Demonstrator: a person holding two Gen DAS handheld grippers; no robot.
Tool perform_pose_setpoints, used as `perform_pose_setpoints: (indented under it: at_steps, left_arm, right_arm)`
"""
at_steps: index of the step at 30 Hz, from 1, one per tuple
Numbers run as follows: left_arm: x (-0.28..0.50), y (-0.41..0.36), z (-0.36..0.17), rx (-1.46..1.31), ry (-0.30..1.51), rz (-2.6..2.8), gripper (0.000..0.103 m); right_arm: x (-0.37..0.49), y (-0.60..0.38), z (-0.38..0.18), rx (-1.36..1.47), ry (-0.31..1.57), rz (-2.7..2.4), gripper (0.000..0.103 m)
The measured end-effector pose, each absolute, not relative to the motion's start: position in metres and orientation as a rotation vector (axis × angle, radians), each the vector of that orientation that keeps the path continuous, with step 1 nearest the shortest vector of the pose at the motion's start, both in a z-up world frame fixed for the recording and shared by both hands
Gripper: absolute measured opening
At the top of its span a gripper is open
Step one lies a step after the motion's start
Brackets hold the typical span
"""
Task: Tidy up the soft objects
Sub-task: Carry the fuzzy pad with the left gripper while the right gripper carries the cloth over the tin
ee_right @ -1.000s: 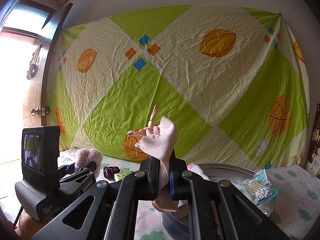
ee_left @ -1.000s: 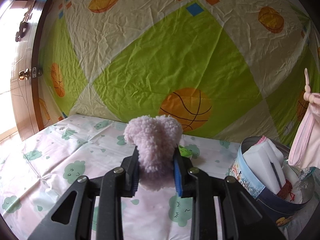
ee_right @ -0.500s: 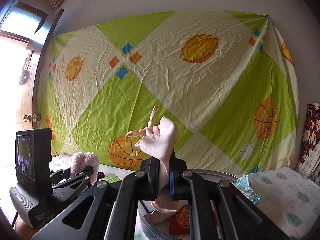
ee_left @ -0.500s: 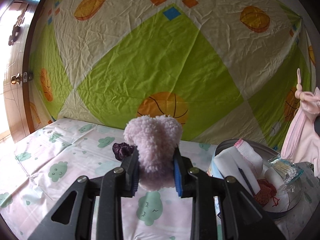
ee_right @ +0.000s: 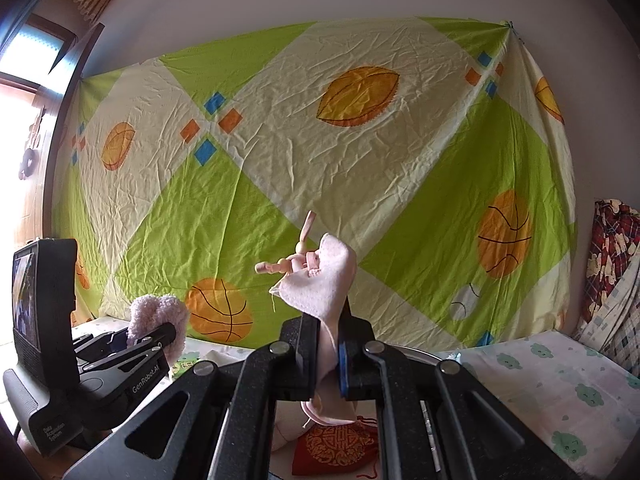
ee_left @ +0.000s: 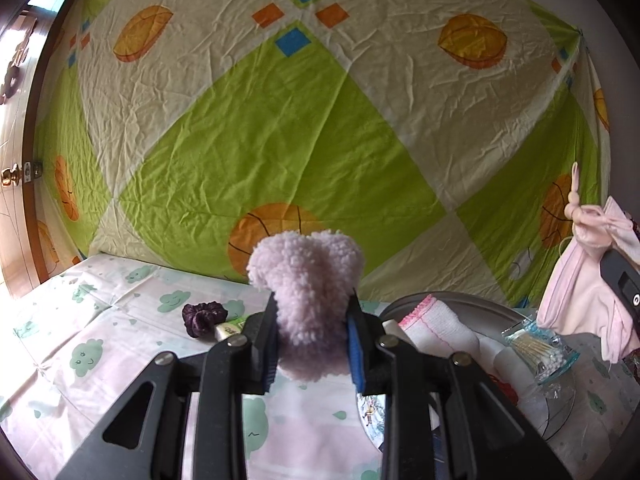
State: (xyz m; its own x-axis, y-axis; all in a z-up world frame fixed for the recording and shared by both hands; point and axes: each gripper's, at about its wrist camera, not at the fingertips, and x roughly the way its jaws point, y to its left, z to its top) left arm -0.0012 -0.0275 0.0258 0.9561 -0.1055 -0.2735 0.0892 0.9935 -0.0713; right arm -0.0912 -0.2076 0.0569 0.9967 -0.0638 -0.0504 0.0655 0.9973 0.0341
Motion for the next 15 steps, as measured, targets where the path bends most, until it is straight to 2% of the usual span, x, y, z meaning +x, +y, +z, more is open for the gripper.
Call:
perform_pose_setpoints:
  at_steps: [15]
  left_arm:
    - [0.005,-0.064,0.035,-0.042,0.266,-0.168,0.026]
  right_arm:
    - [-0.085,-0.244,0.057,0.046,0.061,-0.136,0.009]
